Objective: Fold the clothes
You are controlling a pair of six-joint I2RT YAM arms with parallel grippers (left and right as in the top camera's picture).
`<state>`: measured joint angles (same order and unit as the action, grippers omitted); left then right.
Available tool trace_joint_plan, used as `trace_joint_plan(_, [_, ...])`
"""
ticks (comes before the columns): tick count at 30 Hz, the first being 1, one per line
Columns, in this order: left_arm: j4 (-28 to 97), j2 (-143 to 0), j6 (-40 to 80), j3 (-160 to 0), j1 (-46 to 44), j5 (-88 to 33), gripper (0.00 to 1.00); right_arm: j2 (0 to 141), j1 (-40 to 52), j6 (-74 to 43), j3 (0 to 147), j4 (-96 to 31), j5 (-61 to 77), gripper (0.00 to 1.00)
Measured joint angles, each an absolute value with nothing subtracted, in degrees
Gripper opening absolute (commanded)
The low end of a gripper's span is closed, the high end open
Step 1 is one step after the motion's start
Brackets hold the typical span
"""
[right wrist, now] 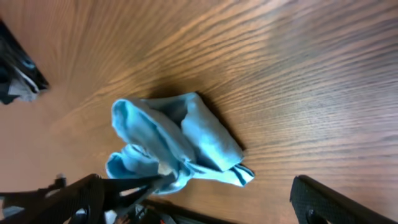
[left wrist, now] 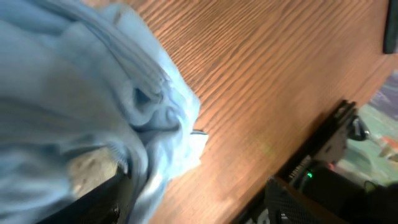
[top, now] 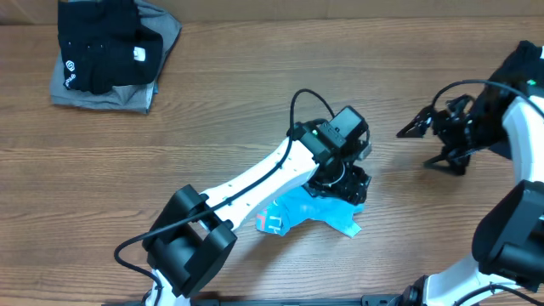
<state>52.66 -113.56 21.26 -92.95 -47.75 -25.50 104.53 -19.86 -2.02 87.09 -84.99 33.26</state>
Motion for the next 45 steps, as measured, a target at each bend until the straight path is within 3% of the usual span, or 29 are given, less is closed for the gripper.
trace_joint_plan(3, [59.29,-112.77,20.03,-98.45,-45.43,-24.12,0.84,104.53,-19.84,-1.19,88.14,-85.93,33.26,1.0])
trace_joint_plan(4, [62.0,-112.03,19.44,-100.44,-44.23,-22.72,1.0,104.53,-19.75,-1.02,88.14,-86.35,33.26,1.0])
trace_joint_plan(10, [75.94,-104.71,20.21,-108.33,-33.5,-11.99,1.0,104.53,-16.8,-0.14,88.16,-88.07,33.01,1.0])
trace_joint_plan(15, [83.2,-102.59,20.64,-107.37,-23.4,-9.32,0.99,104.53,-8.67,-0.34,88.16,-86.21,32.58,1.0])
trace_joint_plan(23, [73.84,-102.96,14.57,-92.47,-22.26,-21.12,1.0,104.53,2.87,-8.43,88.18,-78.24,25.58,1.0])
trace_joint_plan(33, [58.5,-103.26,12.64,-77.17,-30.44,-33.32,1.0,104.53,5.65,-12.01,88.18,-76.05,23.51,1.0])
trace_joint_plan(38, [57.34,-103.26,13.08,-76.05,-32.58,-34.57,0.81,104.53,5.67,-12.23,88.18,-75.9,23.49,1.0])
trace_joint_plan(43, [56.45,-103.26,13.23,-76.03,-32.64,-35.03,0.29,104.53,5.65,-12.27,88.18,-75.9,23.49,1.0])
trace_joint_plan(45, [55.59,-103.26,13.15,-76.03,-32.67,-35.31,0.22,104.53,5.67,-12.29,88.18,-75.9,23.27,1.0])
